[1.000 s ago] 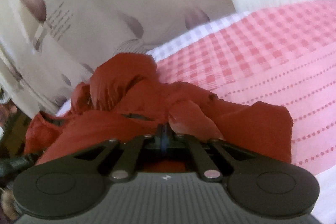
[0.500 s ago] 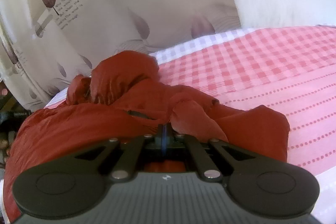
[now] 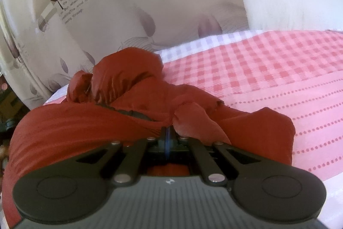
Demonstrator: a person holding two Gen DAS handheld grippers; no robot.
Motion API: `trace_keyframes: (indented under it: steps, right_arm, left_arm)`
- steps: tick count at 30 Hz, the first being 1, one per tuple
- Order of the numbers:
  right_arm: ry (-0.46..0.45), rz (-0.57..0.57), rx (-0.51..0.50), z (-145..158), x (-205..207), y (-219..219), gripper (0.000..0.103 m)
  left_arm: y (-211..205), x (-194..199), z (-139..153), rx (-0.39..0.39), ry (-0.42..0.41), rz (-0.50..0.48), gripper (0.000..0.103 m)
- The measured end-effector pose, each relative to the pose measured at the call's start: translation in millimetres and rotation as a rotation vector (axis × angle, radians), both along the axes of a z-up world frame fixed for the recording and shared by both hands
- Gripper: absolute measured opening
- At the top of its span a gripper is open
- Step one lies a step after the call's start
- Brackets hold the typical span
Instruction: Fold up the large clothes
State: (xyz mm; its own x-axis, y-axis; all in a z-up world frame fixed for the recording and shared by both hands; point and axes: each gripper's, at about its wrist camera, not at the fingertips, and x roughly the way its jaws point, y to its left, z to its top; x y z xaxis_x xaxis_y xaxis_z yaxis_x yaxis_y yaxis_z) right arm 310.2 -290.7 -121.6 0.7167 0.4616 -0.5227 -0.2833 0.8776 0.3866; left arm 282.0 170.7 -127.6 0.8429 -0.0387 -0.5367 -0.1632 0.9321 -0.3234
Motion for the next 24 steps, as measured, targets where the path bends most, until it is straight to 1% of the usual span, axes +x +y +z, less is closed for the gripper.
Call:
trace_keyframes:
  steps: [3,5,6,7,8,9,10,11,12,13,14,16,17,18,19,20,21,22,23,24]
  right_arm:
    - [-0.031,-0.016,-0.055,5,-6,6,0.000]
    - [-0.028,-0.014,-0.077,9,-6,8,0.000]
    - [-0.018,-0.019,-0.107,14,-6,10,0.000]
    - [-0.017,-0.037,-0.152,23,-9,15,0.000]
    - [-0.048,-0.057,-0.196,36,-17,21,0.008]
    - [-0.110,-0.054,-0.217,48,-28,25,0.011]
    - [-0.185,-0.035,-0.221,61,-41,30,0.014]
    - [-0.253,-0.008,-0.212,74,-55,35,0.014]
    - [-0.292,0.014,-0.200,83,-64,42,0.014]
    - [-0.307,0.044,-0.184,89,-70,50,0.014]
    - [-0.303,0.084,-0.171,92,-72,61,0.014]
    - [-0.281,0.144,-0.177,89,-72,83,0.014]
    - [-0.275,0.179,-0.190,84,-72,96,0.014]
    - [-0.268,0.210,-0.203,80,-73,106,0.014]
    - [-0.257,0.240,-0.226,73,-72,116,0.014]
    - [-0.239,0.260,-0.254,64,-69,124,0.014]
    - [-0.215,0.268,-0.267,56,-65,129,0.013]
    - [-0.187,0.267,-0.261,50,-60,129,0.012]
    - [-0.159,0.264,-0.238,44,-54,126,0.012]
    - [-0.131,0.267,-0.211,40,-50,124,0.012]
  left_arm:
    - [-2,-11,8,-0.009,-0.033,-0.015,0.010]
    - [0,-20,18,-0.040,-0.049,-0.007,0.015]
    - [1,-27,25,-0.058,-0.065,-0.013,0.030]
    - [-1,-34,36,-0.055,-0.081,-0.013,0.055]
    - [-4,-43,46,-0.038,-0.108,-0.011,0.065]
    - [-8,-54,58,-0.011,-0.155,-0.016,0.077]
    - [-16,-66,70,0.021,-0.208,-0.038,0.077]
    - [-25,-74,80,0.045,-0.246,-0.074,0.077]
    - [-38,-80,88,0.059,-0.271,-0.123,0.077]
    - [-49,-82,91,0.063,-0.276,-0.159,0.073]
    - [-63,-82,92,0.067,-0.268,-0.200,0.068]
    - [-88,-75,84,0.069,-0.223,-0.280,0.040]
    - [-99,-73,77,0.083,-0.202,-0.317,0.036]
    - [-113,-71,68,0.128,-0.183,-0.349,0.035]
    - [-121,-69,60,0.166,-0.162,-0.360,0.036]
    - [-127,-63,49,0.185,-0.120,-0.356,0.036]
    - [-127,-57,40,0.166,-0.082,-0.345,0.036]
    - [-122,-52,33,0.132,-0.062,-0.340,0.036]
    - [-119,-48,29,0.104,-0.044,-0.342,0.036]
    - [-117,-43,27,0.093,-0.025,-0.347,0.036]
